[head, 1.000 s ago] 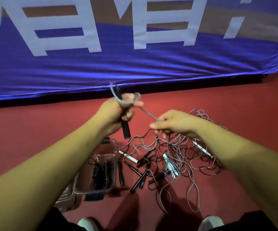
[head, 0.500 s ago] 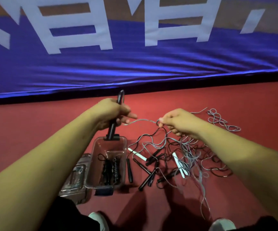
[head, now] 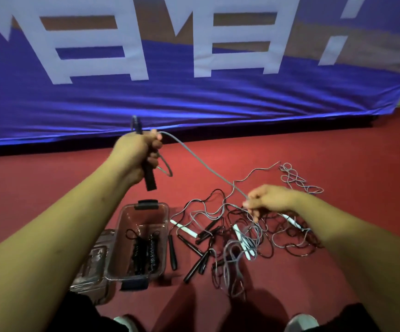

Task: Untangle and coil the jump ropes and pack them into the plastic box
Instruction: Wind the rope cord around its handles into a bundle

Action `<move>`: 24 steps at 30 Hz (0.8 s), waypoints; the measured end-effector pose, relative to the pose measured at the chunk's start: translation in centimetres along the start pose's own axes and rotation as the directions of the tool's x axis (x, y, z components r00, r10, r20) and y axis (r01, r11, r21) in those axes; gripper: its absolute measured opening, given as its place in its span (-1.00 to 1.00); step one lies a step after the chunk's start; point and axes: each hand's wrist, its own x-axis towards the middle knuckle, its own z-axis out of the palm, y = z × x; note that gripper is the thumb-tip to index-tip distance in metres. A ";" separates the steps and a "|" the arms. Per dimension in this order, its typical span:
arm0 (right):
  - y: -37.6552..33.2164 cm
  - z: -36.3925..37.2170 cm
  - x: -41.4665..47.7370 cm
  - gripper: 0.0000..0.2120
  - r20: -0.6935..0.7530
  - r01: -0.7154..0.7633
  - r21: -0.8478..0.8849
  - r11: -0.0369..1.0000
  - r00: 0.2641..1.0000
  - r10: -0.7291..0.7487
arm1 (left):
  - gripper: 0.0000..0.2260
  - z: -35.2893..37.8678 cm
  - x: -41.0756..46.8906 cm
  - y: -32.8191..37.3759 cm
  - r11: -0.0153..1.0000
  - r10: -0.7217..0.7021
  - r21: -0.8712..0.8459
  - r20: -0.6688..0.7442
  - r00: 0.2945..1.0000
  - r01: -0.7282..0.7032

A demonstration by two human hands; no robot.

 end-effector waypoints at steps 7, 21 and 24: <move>-4.6 0.2 -0.8 -0.78 -0.162 0.175 -0.006 0.984 0.971 -0.174 | -0.81 -2.7 0.0 -0.6 0.698 0.175 0.713 -0.090 0.980 -0.059; -6.3 0.1 -0.2 -0.78 -0.111 0.224 0.036 0.974 0.970 -0.218 | -0.75 1.7 -1.3 -1.2 0.900 0.186 0.391 0.056 0.981 -0.193; -3.3 -0.3 0.5 -0.78 -0.055 0.101 -0.056 0.993 0.993 -0.104 | -0.75 -0.1 -0.4 -0.4 0.974 0.166 0.177 -0.149 0.975 -0.139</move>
